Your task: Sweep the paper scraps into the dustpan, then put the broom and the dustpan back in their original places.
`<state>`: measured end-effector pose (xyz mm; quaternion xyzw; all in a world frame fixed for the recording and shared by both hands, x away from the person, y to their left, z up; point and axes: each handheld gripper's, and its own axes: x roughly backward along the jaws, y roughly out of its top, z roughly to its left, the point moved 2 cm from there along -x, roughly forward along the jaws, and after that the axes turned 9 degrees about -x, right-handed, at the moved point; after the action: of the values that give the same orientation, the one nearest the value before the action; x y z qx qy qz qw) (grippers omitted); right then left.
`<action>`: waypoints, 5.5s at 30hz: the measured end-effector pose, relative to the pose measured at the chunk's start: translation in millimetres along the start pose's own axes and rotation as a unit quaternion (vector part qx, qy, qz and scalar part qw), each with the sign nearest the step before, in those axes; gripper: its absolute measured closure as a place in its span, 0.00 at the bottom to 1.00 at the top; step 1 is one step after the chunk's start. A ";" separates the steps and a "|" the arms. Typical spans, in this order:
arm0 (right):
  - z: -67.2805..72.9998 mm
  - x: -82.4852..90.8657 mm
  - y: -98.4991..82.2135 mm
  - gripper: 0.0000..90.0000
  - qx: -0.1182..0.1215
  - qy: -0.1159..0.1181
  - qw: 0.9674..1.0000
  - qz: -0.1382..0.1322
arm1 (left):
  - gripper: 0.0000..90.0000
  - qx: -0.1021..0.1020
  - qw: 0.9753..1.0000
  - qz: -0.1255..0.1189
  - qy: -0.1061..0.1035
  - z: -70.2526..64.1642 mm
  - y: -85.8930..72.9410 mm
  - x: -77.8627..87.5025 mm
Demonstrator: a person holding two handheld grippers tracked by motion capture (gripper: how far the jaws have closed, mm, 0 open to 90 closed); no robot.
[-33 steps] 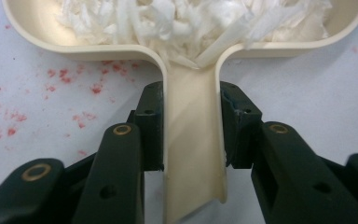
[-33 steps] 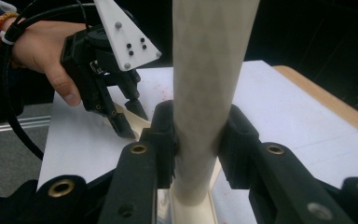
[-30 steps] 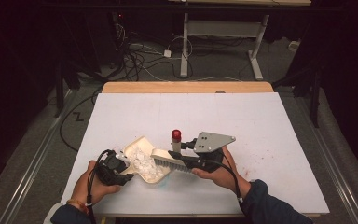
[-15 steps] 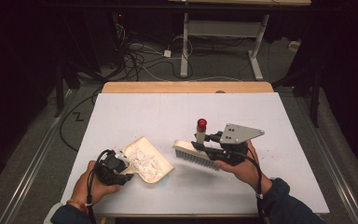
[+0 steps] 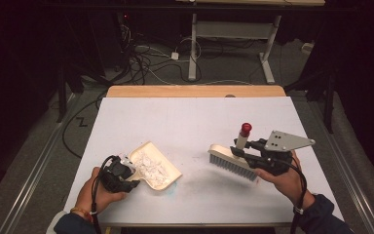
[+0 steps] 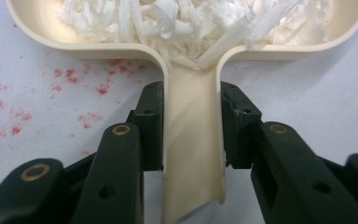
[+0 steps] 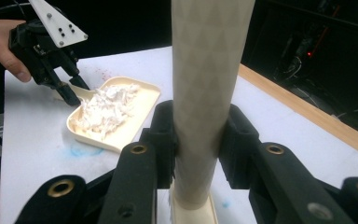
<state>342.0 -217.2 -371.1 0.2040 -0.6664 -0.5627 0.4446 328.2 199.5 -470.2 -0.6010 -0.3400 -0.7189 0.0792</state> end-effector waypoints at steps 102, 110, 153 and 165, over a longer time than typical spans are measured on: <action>-110.6 8.7 -31.6 0.68 -0.126 -0.090 0.984 0.093 | 0.25 0.106 0.957 -0.218 0.157 5.4 13.7 17.8; -118.8 -11.7 -30.2 0.68 -0.141 -0.108 0.980 0.096 | 0.24 0.075 0.941 -0.277 0.179 -2.4 9.1 25.1; -146.0 -55.8 -43.3 0.54 -0.165 -0.217 0.956 0.104 | 0.22 -0.016 0.963 -0.210 0.166 -27.4 4.3 -5.3; -133.5 -51.1 -28.4 0.39 -0.124 -0.224 0.965 0.059 | 0.22 -0.015 0.964 -0.209 0.165 -26.7 4.1 -6.2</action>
<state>471.9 -261.7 -419.9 -0.0237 -0.6844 -0.6452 0.3386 310.3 178.9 -475.5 -0.3913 -0.4291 -0.8136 -0.0270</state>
